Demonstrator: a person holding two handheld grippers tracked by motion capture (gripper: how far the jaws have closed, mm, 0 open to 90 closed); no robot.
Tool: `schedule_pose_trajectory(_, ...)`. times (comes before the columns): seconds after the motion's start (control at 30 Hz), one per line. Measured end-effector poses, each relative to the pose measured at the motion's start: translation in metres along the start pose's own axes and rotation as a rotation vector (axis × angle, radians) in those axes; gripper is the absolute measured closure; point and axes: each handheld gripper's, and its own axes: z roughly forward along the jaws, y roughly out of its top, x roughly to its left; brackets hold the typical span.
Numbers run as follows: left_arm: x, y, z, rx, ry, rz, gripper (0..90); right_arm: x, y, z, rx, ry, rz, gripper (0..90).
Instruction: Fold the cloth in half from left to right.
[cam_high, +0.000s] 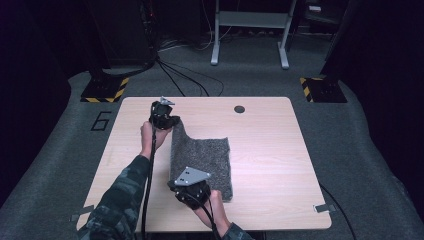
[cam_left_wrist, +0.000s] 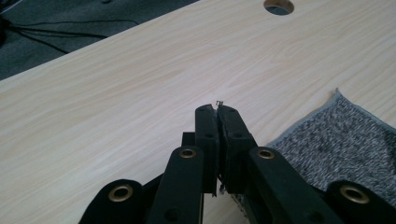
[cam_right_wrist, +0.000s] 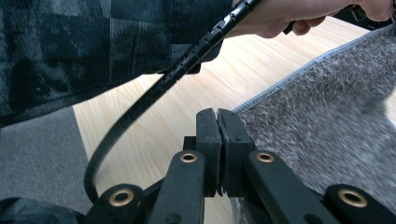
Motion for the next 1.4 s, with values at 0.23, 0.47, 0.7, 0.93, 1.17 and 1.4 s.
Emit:
schedule_pose_trajectory(0.23, -0.017, 0.007, 0.016, 0.012, -0.018, 0.013, 87.2, -0.01, -0.014, -0.011, 0.017, -0.029, 0.028, 88.2)
schedule_pose_trajectory(0.47, -0.028, 0.012, 0.023, 0.01, -0.029, 0.025, 87.1, -0.018, -0.027, -0.022, 0.032, -0.05, 0.05, 88.2)
schedule_pose_trajectory(0.7, -0.04, 0.017, 0.032, 0.023, -0.041, 0.039, 86.9, -0.021, -0.036, -0.028, 0.042, -0.072, 0.063, 88.1)
schedule_pose_trajectory(0.93, -0.05, 0.016, 0.049, 0.056, -0.047, 0.04, 86.7, -0.026, -0.048, -0.028, 0.057, -0.089, 0.09, 88.1)
schedule_pose_trajectory(1.17, -0.059, 0.015, 0.066, 0.089, -0.051, 0.048, 86.6, -0.031, -0.06, -0.03, 0.092, -0.103, 0.11, 88.1)
schedule_pose_trajectory(1.4, -0.068, 0.013, 0.08, 0.109, -0.057, 0.052, 86.5, -0.038, -0.073, -0.031, 0.119, -0.119, 0.129, 88.1)
